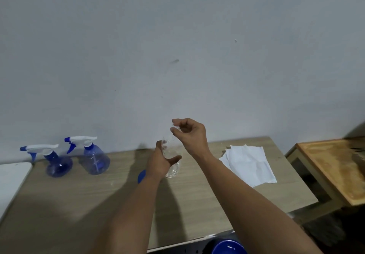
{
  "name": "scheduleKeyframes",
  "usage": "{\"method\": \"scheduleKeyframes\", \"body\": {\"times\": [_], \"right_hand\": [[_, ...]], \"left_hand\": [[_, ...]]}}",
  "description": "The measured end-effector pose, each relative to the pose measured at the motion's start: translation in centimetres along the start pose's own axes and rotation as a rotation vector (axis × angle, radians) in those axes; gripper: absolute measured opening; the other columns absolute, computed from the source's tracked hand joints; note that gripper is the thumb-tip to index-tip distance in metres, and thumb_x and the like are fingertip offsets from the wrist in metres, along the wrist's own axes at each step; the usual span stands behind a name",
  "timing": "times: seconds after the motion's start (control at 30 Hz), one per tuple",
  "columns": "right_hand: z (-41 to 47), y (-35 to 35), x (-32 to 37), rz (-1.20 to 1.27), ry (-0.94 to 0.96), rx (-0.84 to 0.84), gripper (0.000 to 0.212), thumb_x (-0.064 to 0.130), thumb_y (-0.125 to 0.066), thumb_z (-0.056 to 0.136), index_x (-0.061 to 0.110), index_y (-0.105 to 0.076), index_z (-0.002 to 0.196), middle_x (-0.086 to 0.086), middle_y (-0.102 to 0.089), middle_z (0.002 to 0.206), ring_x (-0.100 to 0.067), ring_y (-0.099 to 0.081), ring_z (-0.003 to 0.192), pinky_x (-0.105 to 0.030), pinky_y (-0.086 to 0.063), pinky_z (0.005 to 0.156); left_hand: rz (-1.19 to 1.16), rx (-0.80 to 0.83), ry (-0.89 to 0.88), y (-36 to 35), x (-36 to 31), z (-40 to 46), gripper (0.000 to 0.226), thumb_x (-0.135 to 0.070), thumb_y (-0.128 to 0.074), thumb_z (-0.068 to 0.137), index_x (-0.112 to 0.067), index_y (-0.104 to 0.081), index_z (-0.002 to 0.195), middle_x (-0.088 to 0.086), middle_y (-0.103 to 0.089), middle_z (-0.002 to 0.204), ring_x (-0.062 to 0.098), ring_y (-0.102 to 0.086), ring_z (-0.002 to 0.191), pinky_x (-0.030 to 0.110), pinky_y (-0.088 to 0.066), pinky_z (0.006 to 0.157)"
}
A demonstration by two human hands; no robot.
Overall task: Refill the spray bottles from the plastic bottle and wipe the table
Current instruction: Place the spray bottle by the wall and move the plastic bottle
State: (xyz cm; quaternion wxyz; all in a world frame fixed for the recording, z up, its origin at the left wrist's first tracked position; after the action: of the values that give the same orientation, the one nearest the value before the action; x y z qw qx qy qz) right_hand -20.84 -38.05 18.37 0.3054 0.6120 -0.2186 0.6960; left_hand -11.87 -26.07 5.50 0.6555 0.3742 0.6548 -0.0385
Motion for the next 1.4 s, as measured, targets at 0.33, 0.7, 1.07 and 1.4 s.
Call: {"method": "scheduleKeyframes", "body": {"times": [0.33, 0.7, 1.07, 1.4], "right_hand": [[0.9, -0.6, 0.9, -0.204, 0.034, 0.123, 0.02, 0.011, -0.087, 0.083, 0.019, -0.079, 0.1, 0.007, -0.078, 0.107, -0.003, -0.071, 0.092, -0.021, -0.056, 0.091], [-0.1, -1.3, 0.8, -0.436, 0.225, 0.061, 0.041, 0.036, -0.079, 0.092, 0.019, -0.071, 0.128, 0.003, -0.057, 0.107, -0.011, -0.064, 0.101, -0.03, -0.057, 0.096], [0.1, -1.2, 0.1, -0.372, 0.207, 0.067, 0.032, 0.033, -0.076, 0.094, 0.022, -0.069, 0.123, 0.006, -0.058, 0.11, -0.01, -0.062, 0.105, -0.026, -0.054, 0.094], [-0.9, -1.3, -1.6, -0.244, 0.1, -0.146, 0.035, 0.041, -0.085, 0.086, 0.019, -0.058, 0.094, 0.006, -0.064, 0.101, -0.009, -0.064, 0.099, -0.025, -0.053, 0.091]], "left_hand": [[-0.007, 0.016, 0.006, 0.3, 0.4, -0.1, 0.079, -0.059, -0.086, 0.055, -0.042, -0.041, 0.118, -0.015, -0.06, 0.12, 0.015, -0.061, 0.108, 0.04, -0.051, 0.095], [0.03, 0.041, -0.007, 0.2, 0.1, 0.3, 0.082, -0.058, -0.086, 0.058, -0.038, -0.041, 0.124, -0.013, -0.06, 0.124, 0.015, -0.06, 0.11, 0.039, -0.05, 0.095], [0.029, 0.025, -0.017, 0.1, 0.1, 0.2, 0.082, -0.059, -0.086, 0.059, -0.039, -0.042, 0.125, -0.014, -0.06, 0.127, 0.012, -0.06, 0.113, 0.038, -0.05, 0.096], [0.073, -0.01, -0.018, -0.2, 0.0, -0.3, 0.078, -0.062, -0.08, 0.064, -0.037, -0.039, 0.125, -0.013, -0.062, 0.124, 0.014, -0.063, 0.109, 0.03, -0.051, 0.083]]}}
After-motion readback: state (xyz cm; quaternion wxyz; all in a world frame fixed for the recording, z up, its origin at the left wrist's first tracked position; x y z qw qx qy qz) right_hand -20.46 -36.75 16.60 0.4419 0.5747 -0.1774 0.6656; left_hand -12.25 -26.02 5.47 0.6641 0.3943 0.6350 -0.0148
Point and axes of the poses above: each hand's wrist, its own z-axis towards the middle knuckle, its own y-axis out of the back of the hand, x = y × z, the point moved 9 cm from there along z, towards the middle knuckle
